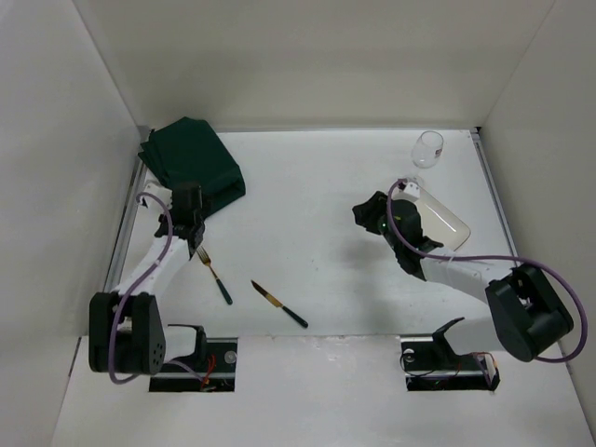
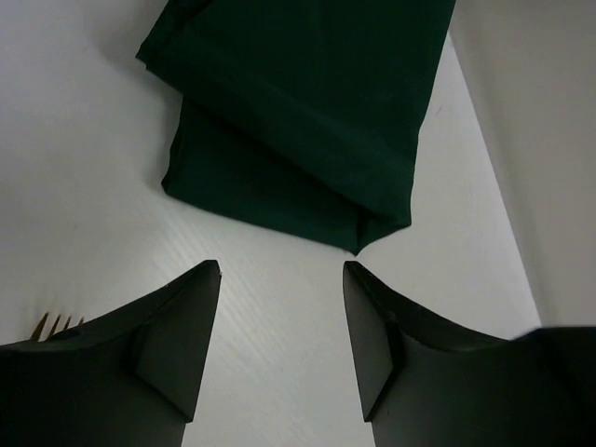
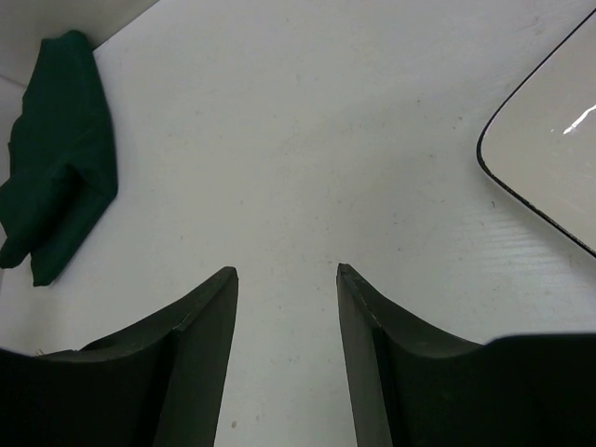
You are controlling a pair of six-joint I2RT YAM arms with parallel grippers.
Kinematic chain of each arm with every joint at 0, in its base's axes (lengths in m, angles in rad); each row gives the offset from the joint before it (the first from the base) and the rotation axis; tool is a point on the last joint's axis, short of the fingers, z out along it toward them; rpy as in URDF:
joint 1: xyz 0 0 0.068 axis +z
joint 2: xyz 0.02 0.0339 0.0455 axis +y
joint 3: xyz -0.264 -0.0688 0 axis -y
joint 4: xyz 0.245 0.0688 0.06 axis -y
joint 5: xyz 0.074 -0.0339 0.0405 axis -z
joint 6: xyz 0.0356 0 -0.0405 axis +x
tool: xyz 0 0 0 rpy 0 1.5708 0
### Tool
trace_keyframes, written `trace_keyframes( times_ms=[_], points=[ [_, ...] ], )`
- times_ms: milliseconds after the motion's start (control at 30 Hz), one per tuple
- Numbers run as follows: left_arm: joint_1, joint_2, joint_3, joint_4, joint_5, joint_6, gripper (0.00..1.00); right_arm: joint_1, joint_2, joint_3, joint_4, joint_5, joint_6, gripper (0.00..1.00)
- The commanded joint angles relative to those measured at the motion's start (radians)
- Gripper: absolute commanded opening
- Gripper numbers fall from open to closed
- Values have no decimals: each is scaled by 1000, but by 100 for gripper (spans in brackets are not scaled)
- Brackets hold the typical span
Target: Set the dinner table for one person
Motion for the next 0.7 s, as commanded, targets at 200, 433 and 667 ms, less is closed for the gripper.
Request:
trace_keyframes(
  times_ms=[200,433,667],
  points=[
    [81,259,179,166,82,-105,53,7,22,17,60,-10,2,53],
    [62,356,239,148,112,-177,51,7,39,29,54,-27,2,53],
    [53,474,328,79,112,-244,51,10,38,29,52,-34,5,53]
  ],
)
